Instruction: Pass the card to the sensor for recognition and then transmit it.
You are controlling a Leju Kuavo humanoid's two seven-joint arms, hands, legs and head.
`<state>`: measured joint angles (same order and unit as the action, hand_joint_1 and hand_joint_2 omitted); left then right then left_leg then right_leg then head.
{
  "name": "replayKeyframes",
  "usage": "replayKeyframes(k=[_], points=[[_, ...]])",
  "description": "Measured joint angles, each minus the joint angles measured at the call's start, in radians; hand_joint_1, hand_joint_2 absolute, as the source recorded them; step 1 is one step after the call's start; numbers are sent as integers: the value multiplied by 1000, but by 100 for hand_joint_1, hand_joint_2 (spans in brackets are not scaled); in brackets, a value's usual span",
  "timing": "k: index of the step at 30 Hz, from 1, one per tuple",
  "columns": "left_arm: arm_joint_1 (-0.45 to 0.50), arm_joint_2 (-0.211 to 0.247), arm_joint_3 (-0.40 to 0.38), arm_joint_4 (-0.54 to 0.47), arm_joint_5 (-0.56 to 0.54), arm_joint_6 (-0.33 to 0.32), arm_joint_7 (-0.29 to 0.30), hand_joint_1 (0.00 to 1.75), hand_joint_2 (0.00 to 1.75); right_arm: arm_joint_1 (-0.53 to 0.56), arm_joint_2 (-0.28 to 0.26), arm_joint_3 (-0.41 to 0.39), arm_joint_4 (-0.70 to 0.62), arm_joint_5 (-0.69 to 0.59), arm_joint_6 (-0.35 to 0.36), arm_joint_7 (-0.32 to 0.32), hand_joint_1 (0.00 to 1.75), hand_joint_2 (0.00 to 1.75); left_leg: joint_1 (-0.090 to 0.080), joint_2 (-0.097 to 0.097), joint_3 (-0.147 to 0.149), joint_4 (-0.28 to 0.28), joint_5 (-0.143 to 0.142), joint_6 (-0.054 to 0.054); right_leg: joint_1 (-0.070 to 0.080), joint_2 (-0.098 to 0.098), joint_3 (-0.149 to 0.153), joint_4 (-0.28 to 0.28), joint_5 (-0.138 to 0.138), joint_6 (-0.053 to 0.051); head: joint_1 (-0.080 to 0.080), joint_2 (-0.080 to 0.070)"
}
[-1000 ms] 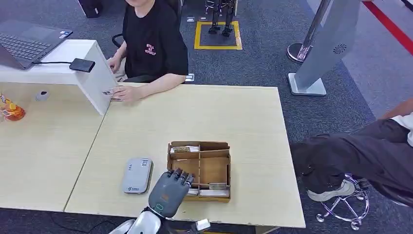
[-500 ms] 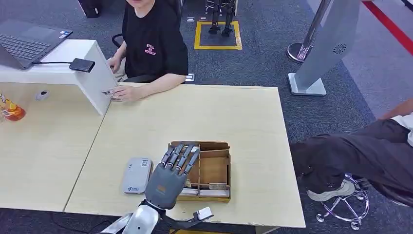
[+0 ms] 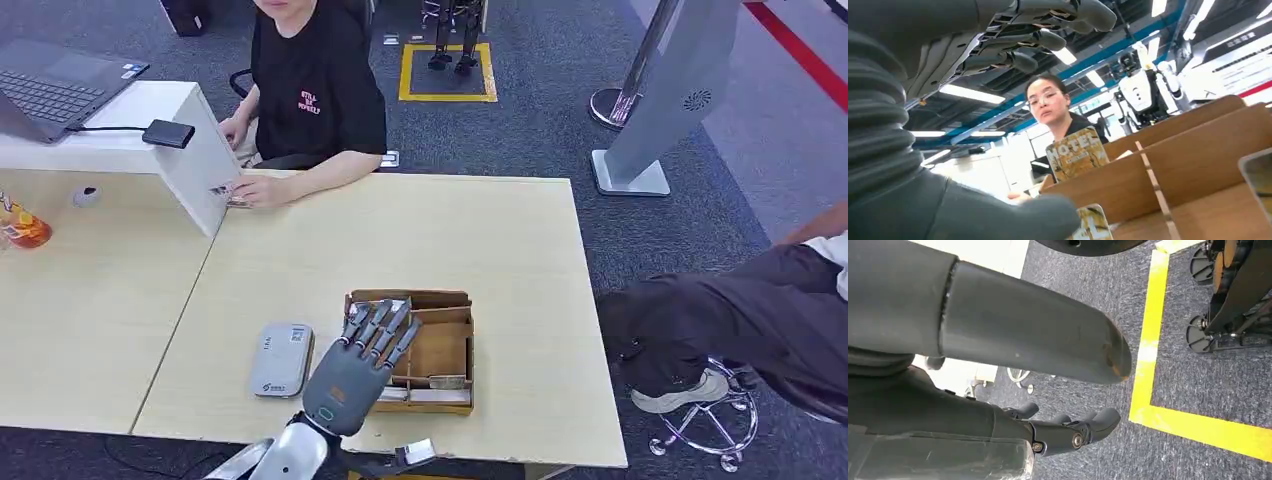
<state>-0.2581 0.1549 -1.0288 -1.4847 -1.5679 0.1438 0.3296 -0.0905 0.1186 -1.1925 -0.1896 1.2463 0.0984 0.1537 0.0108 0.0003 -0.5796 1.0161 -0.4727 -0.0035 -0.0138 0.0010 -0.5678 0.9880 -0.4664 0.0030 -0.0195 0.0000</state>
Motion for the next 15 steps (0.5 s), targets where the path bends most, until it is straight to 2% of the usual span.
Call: replayKeyframes(k=[5,7,12,15], points=[[4,3,0,0,0,-9,-19,63,175,0,0,0,0,0,0,0,0,0,0,0,0,0,0,0,0,0,0,0,0,0,0,0],[7,3,0,0,0,-13,-26,70,175,0,0,0,0,0,0,0,0,0,0,0,0,0,0,0,0,0,0,0,0,0,0,0],[10,4,0,0,0,-24,-39,37,175,-1,0,0,0,0,0,0,0,0,0,0,0,0,0,0,0,0,0,0,0,0,0,0],[11,5,0,0,0,-30,-34,33,175,-1,0,0,0,0,0,0,0,0,0,0,0,0,0,0,0,0,0,0,0,0,0,0]])
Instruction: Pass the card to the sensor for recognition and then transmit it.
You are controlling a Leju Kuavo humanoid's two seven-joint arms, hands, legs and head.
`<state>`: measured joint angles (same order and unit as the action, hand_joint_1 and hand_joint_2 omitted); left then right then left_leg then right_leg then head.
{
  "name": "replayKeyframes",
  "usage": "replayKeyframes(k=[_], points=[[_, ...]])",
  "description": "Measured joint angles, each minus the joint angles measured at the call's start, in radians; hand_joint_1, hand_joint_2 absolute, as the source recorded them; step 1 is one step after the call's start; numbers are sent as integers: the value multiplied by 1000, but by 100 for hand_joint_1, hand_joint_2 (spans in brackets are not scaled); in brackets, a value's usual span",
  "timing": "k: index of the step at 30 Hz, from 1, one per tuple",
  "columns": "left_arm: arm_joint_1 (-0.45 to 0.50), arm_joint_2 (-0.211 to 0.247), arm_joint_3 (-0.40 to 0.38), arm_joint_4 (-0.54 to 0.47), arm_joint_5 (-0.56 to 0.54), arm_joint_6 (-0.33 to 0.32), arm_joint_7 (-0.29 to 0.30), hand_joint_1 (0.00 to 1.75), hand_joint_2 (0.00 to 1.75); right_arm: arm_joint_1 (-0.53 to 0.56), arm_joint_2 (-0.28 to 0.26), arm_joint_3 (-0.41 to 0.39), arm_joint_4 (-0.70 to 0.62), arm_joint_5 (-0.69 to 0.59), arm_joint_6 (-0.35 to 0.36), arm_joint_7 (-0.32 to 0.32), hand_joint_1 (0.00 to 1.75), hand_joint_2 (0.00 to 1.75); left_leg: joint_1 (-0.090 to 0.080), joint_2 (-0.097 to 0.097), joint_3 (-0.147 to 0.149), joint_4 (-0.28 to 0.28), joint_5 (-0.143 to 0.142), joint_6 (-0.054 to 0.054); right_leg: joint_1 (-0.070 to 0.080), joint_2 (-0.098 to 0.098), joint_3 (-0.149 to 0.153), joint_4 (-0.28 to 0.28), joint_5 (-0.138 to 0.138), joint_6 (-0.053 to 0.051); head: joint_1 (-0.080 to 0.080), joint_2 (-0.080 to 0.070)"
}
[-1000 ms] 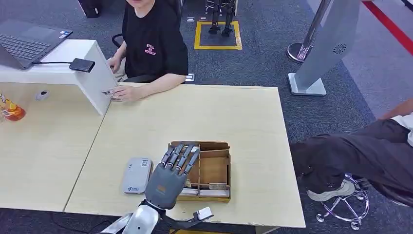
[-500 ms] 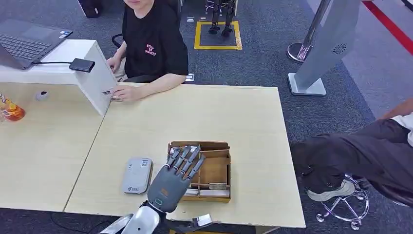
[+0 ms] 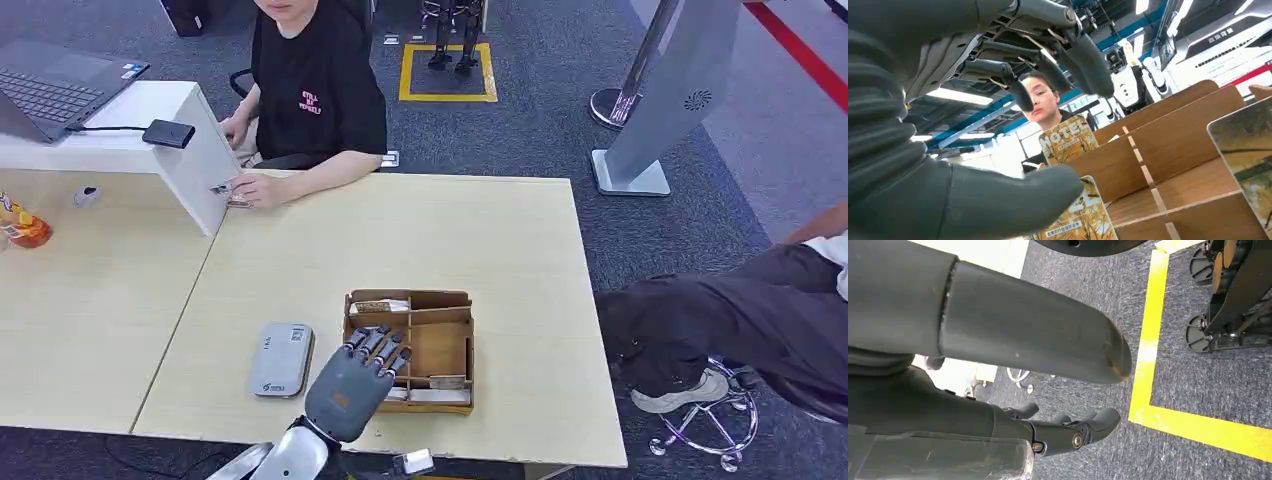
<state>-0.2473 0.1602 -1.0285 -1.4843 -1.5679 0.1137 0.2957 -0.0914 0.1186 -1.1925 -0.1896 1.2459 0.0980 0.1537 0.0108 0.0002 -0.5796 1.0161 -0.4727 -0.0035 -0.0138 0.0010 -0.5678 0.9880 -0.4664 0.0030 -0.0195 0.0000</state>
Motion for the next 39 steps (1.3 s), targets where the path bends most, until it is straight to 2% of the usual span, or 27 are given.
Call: replayKeyframes(k=[11,14,24,39], points=[[1,6,0,0,0,-7,10,42,175,-1,0,0,0,-1,0,0,0,0,0,0,0,0,0,0,0,0,0,0,0,0,0,0],[2,5,0,2,0,-12,-9,45,175,-1,0,0,0,1,1,0,0,0,0,0,0,0,0,0,0,0,0,0,0,0,0,0],[1,-11,18,46,0,-21,-97,40,175,-1,0,3,0,18,12,-2,0,0,0,0,0,0,0,0,0,0,0,0,0,0,0,0],[-6,-11,45,95,0,-39,-117,44,175,-1,0,17,-1,19,15,-3,0,0,0,0,0,0,0,0,0,0,0,0,0,0,0,0]])
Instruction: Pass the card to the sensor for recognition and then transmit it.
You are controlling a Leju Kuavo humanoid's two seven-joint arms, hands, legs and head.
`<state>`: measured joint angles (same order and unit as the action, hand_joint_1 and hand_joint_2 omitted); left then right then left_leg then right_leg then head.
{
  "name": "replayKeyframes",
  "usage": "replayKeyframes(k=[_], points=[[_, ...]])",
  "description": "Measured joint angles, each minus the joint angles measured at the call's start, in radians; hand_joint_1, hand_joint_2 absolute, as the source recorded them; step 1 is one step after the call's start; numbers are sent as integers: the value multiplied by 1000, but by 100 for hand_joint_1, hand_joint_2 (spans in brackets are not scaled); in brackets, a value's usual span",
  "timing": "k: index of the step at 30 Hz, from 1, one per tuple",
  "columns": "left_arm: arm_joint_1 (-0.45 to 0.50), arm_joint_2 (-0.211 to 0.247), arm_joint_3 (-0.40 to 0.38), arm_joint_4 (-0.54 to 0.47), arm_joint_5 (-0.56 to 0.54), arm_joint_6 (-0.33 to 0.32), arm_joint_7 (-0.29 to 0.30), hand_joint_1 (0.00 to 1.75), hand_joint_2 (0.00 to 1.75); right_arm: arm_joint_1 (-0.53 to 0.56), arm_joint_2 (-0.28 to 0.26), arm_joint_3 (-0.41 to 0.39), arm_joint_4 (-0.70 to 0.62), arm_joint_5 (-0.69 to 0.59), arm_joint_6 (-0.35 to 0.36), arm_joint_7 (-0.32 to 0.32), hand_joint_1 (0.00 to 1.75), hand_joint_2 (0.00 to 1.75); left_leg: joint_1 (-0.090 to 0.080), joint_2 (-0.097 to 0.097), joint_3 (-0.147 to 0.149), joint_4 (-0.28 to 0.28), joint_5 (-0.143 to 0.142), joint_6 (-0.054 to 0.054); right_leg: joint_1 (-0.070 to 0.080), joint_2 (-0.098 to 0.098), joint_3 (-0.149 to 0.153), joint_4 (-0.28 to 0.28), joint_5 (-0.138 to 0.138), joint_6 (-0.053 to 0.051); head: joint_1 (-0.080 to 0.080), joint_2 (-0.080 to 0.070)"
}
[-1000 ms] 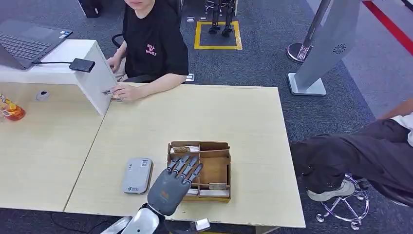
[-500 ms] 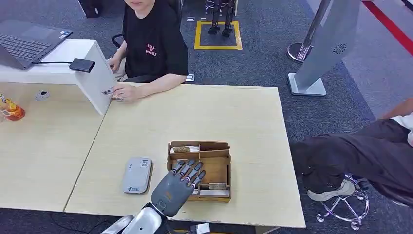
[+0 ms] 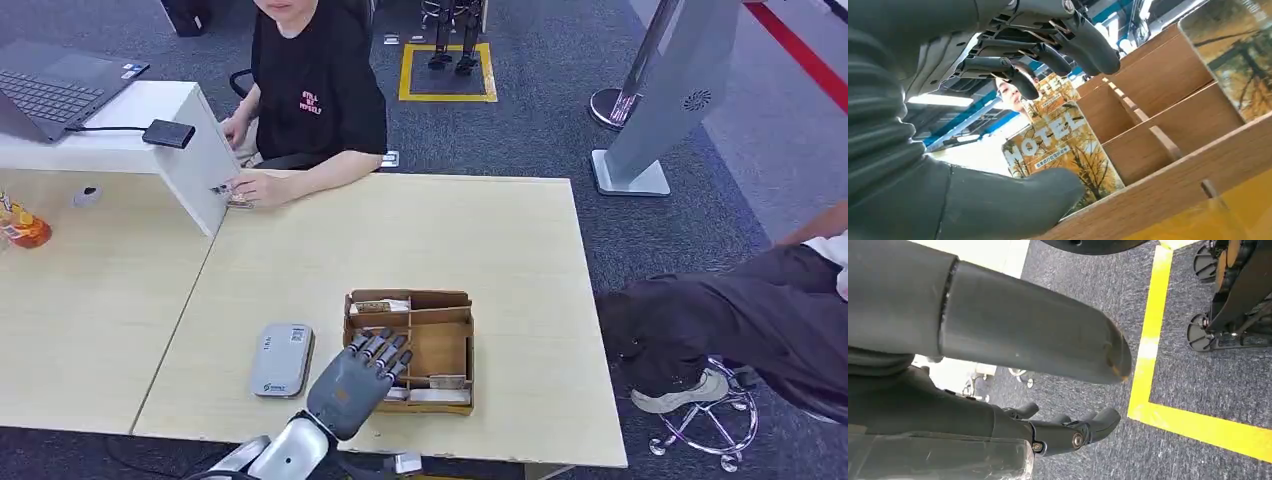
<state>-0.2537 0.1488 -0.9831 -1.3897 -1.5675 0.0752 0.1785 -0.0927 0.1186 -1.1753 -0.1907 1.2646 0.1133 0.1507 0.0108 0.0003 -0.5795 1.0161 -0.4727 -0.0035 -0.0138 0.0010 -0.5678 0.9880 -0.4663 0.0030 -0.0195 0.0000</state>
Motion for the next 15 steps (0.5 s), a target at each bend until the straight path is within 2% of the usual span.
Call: replayKeyframes(k=[8,15], points=[[-22,2,16,5,0,-13,-5,44,175,0,0,0,0,1,2,0,0,0,0,0,0,0,0,0,0,0,0,0,0,0,0,0],[-49,2,19,5,0,-36,-15,54,175,0,0,1,0,3,2,0,0,0,0,0,0,0,0,0,0,0,0,0,0,0,0,0]])
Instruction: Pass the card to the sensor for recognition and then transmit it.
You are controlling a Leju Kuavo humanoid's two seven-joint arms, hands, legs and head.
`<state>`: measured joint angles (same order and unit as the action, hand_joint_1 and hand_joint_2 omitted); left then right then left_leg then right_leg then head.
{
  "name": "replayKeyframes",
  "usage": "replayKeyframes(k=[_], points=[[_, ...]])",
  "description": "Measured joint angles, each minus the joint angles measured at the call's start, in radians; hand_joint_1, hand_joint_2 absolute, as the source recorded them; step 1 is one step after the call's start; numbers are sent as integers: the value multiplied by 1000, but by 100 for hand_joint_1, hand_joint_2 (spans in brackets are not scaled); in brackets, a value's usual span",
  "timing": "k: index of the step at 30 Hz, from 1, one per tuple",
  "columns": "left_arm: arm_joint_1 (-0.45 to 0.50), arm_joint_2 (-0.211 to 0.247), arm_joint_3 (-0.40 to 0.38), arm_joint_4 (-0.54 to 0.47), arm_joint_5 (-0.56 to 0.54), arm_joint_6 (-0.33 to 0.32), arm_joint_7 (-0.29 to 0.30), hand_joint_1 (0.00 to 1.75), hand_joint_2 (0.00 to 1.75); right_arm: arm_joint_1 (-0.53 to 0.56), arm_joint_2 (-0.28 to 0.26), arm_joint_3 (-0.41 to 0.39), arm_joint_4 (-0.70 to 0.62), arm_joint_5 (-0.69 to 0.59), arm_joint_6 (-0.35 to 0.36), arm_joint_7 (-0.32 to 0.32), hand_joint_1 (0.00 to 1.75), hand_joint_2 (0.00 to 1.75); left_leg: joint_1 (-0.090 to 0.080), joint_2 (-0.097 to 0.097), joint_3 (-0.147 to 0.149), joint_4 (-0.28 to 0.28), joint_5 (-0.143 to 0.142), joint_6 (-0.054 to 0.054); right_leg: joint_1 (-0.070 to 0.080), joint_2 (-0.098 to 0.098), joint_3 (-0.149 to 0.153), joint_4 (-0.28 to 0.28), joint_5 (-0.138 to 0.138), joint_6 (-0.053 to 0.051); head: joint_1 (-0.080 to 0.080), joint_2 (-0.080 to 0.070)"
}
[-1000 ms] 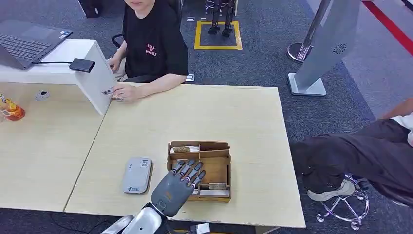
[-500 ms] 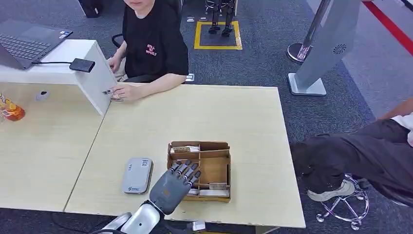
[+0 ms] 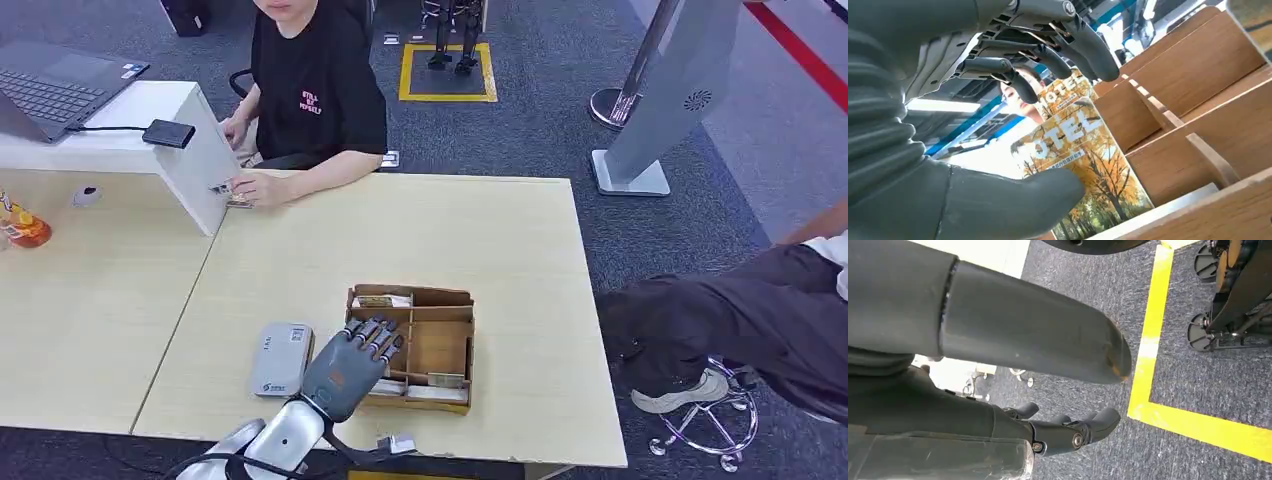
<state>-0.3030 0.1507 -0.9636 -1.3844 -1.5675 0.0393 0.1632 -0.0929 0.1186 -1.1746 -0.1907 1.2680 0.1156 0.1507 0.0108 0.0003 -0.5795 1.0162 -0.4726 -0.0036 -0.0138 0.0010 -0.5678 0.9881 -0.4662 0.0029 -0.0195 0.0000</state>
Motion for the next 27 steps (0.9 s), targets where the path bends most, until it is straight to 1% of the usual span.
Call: replayKeyframes(k=[1,3,4,5,6,7,8,27], points=[[-3,0,1,0,0,-2,-8,59,175,0,0,0,0,1,1,0,0,0,0,0,0,0,0,0,0,0,0,0,0,0,0,0],[-9,2,3,0,0,-10,-24,77,175,0,0,1,0,4,1,0,0,0,0,0,0,0,0,0,0,0,0,0,0,0,0,0],[-11,3,4,0,0,-10,-29,101,175,0,0,1,0,4,1,0,0,0,0,0,0,0,0,0,0,0,0,0,0,0,0,0],[-13,4,5,0,0,-10,-33,140,175,0,0,1,0,4,1,0,0,0,0,0,0,0,0,0,0,0,0,0,0,0,0,0],[-15,6,5,0,0,-10,-37,140,175,0,0,1,0,4,1,0,0,0,0,0,0,0,0,0,0,0,0,0,0,0,0,0],[-17,8,6,0,0,-10,-37,169,175,0,0,1,0,4,1,0,0,0,0,0,0,0,0,0,0,0,0,0,0,0,0,0],[-19,8,6,0,0,-10,-38,175,175,0,0,1,0,4,1,0,0,0,0,0,0,0,0,0,0,0,0,0,0,0,0,0],[-33,23,6,0,0,-6,-34,175,175,0,0,1,0,2,0,0,0,0,0,0,0,0,0,0,0,0,0,0,0,0,0,0]])
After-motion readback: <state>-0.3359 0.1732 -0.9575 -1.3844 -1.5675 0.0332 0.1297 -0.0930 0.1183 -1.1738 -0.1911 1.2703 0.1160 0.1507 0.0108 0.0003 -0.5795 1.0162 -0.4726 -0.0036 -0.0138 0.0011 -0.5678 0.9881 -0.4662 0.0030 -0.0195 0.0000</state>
